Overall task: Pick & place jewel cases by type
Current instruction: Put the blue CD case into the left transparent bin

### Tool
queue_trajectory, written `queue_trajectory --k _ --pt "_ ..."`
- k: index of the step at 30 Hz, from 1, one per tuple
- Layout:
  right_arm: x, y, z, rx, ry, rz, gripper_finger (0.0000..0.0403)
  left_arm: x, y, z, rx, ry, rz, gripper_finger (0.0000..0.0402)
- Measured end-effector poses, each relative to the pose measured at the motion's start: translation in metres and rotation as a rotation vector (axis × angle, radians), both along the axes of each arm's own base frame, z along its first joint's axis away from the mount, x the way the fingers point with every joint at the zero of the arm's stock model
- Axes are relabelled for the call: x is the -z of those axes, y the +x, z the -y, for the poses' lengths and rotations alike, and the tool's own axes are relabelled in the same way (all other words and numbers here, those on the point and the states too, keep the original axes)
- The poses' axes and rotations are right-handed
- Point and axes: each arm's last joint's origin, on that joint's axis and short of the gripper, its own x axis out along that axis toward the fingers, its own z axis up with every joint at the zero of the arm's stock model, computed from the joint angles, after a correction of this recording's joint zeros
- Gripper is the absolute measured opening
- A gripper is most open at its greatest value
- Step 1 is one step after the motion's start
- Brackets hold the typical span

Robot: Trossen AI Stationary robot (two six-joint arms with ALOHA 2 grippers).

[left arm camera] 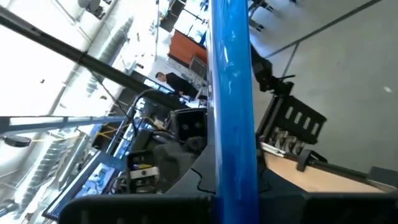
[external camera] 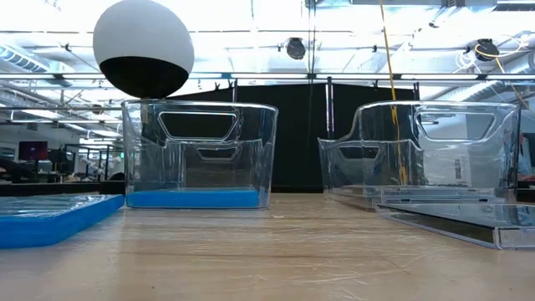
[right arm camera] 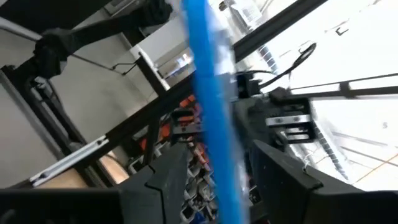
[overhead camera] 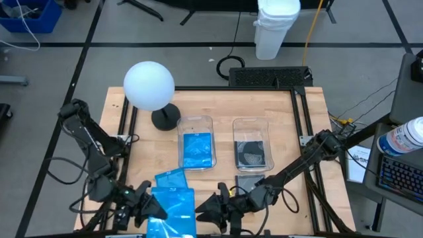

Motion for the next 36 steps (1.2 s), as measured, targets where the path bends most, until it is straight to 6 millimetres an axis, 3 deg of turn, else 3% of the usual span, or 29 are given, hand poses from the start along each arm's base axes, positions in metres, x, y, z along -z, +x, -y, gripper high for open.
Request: queue_trajectory --k 12,21,31,36 --pt "-0.003 0.003 0.005 -0.048 0.053 0.017 0.0145 -0.001 0.017 -0.013 0.025 -0.034 -0.007 0.0014" --pt "-0.004 0.002 0.005 -0.049 0.056 0.030 0.0024 0.008 0.025 -0.008 0.001 -0.015 -0.024 0.0012" --pt "-0.001 0.003 0.006 0.008 0.076 -0.005 0.0035 0.010 0.021 -0.005 -0.045 -0.028 -0.042 0.0032" --pt "0.000 0.003 0.006 0.059 0.064 -0.013 0.0026 0.012 0.009 0.003 -0.156 -0.042 -0.065 0.0069"
